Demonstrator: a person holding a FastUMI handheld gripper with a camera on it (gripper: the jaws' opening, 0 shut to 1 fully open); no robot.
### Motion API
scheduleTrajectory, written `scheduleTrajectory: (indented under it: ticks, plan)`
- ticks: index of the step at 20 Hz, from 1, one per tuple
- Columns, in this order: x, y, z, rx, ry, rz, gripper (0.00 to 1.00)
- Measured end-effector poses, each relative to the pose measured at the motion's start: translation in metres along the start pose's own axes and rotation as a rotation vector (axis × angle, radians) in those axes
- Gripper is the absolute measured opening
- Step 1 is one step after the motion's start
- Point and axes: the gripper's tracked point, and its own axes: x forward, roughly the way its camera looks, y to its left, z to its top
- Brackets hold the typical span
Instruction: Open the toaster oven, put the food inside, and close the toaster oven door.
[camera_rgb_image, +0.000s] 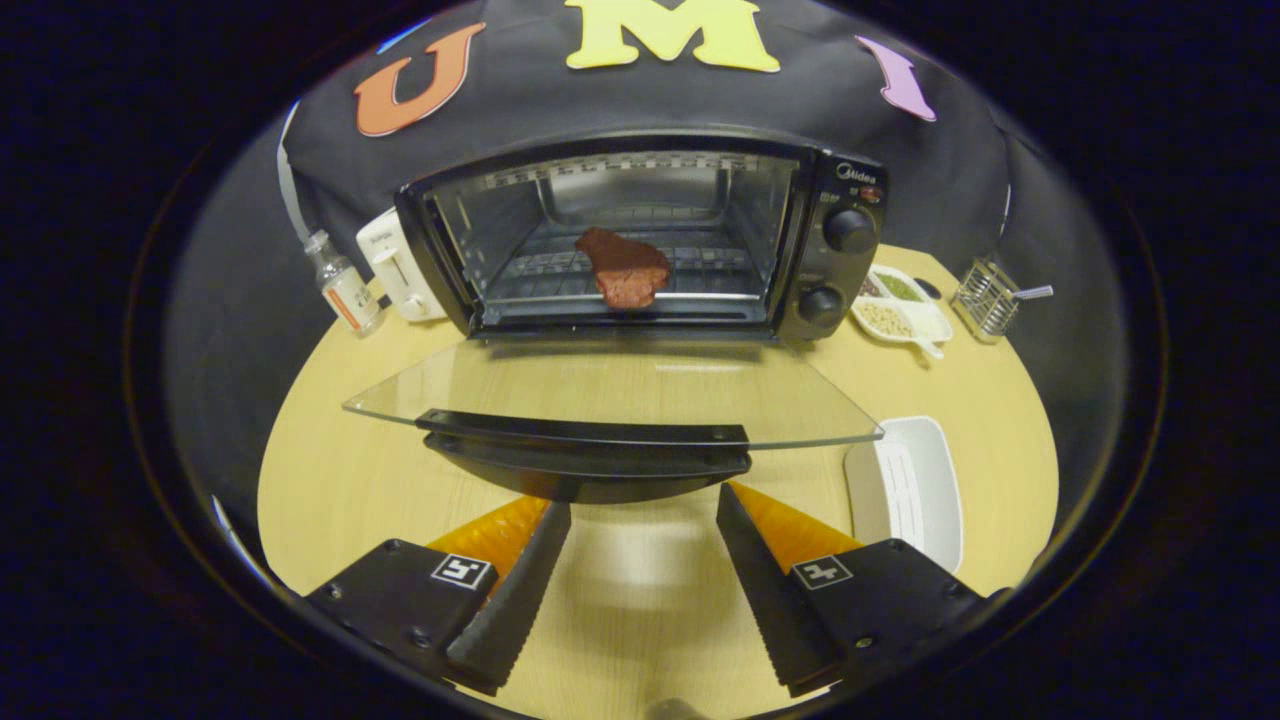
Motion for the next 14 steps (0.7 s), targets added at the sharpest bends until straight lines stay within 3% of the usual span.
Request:
scheduleTrajectory:
  ticks: [14]
  plan:
    - [-0.039, -0.002, 0.095, 0.006, -0.175, -0.007, 0.94]
